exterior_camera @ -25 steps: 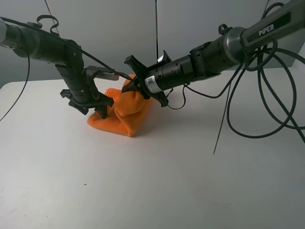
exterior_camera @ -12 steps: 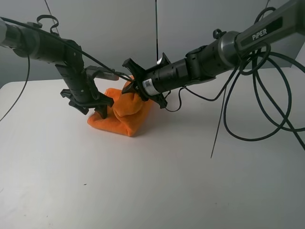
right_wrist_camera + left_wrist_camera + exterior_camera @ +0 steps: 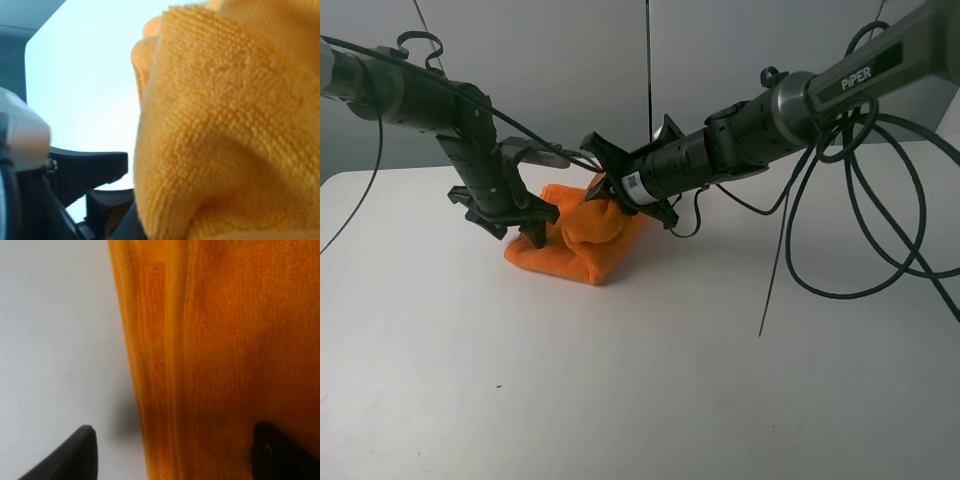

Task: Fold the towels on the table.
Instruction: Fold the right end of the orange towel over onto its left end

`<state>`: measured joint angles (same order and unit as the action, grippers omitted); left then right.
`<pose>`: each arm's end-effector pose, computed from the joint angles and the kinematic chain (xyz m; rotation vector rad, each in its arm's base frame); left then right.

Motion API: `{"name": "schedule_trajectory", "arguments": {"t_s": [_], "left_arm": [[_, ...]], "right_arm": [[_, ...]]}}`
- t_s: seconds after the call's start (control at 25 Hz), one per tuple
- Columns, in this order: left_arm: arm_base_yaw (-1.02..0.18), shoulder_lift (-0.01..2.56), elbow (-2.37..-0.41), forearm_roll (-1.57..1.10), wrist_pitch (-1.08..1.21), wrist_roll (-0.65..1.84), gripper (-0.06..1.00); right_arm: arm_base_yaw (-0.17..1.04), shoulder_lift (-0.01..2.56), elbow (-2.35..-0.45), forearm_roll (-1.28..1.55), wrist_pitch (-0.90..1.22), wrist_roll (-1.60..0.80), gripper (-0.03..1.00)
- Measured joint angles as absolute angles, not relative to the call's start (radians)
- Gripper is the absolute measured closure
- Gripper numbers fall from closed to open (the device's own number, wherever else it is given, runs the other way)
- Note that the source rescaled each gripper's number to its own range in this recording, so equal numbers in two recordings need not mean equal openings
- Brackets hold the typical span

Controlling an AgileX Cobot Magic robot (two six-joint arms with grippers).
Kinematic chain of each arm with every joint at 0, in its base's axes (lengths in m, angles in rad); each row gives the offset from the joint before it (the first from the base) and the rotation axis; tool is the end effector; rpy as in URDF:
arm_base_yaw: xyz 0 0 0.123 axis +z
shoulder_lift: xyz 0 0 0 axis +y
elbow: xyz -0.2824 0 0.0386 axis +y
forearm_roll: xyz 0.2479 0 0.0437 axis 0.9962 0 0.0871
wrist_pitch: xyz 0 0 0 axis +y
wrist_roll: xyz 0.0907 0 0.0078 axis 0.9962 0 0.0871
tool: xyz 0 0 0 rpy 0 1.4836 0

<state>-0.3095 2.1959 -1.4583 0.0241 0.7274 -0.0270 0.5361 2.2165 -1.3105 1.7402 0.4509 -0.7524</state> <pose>0.4069 -0.1286 0.1057 0.4391 2.9154 -0.0220 0.3659 0.2630 0.1020 0.3492 2.5621 1.2102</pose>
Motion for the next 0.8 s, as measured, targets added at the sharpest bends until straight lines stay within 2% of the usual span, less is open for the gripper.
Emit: {"name": "schedule_trajectory", "arguments": {"t_s": [0.52, 0.8], "left_arm": [[-0.309, 2.194, -1.458, 0.024, 0.719, -0.025, 0.12], [-0.307, 2.097, -1.457, 0.026, 0.733, -0.025, 0.12]], "right_arm": [[0.536, 2.249, -1.310, 1.742, 0.451, -0.752, 0.86], [0.536, 2.249, -1.310, 1.744, 0.451, -0.752, 0.86]]}}
